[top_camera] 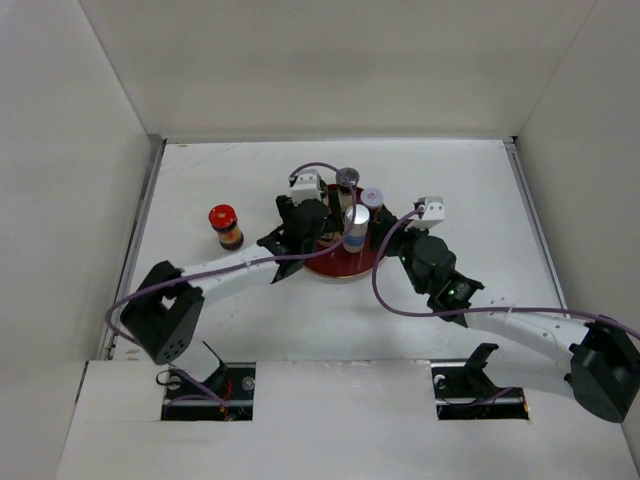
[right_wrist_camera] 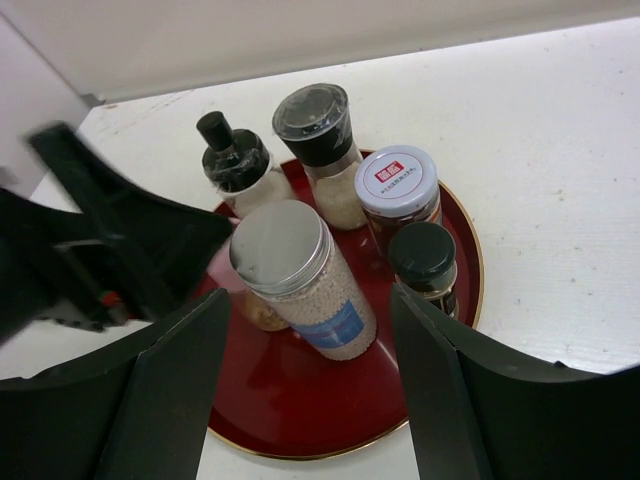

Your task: Organize the condiment bottles

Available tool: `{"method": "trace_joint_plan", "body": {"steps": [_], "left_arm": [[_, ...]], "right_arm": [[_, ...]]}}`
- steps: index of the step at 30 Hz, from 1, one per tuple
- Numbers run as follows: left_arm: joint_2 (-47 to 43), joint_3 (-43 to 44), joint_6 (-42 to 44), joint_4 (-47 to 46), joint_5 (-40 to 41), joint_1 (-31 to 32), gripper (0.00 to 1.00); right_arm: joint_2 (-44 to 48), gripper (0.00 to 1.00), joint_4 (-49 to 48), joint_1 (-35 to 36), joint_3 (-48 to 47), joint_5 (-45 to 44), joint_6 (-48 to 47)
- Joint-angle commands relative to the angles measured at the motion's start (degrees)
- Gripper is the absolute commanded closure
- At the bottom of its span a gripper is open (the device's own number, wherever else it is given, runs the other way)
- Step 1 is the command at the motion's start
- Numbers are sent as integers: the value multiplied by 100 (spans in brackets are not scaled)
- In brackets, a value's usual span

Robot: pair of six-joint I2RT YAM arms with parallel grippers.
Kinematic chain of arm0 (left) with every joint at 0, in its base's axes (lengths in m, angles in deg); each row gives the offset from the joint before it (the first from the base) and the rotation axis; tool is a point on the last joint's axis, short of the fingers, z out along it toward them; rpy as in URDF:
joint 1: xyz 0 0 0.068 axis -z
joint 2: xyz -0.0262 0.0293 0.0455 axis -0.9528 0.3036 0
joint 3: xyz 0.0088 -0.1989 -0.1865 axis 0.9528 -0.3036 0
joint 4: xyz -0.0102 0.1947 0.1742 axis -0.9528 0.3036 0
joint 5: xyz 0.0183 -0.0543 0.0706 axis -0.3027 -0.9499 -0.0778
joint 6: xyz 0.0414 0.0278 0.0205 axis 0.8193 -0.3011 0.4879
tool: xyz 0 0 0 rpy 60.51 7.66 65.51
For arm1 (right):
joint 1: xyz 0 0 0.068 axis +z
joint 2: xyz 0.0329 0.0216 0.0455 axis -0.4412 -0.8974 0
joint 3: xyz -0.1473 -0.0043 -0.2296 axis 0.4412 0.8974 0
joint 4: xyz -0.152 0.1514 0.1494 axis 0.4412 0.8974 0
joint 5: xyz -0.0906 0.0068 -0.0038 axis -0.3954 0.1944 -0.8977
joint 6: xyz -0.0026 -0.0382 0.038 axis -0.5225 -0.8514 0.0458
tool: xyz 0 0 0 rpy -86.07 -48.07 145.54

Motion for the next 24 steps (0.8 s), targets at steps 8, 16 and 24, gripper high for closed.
{"method": "trace_joint_plan", "body": {"steps": [8,16,24], "left_arm": [[-2520,-1059,-167,773,774,-805,13],[-2847,-1183,-440,1644,441,-2114,12],[-2189,-1139,-493,1575,-174,-2792,10]], "right_arm": [[104,28,-375,-32,15,-46,86],[16,28,-375,-32,-11,-29,86],[-54,27,-375,-32,-38,33,86]]}}
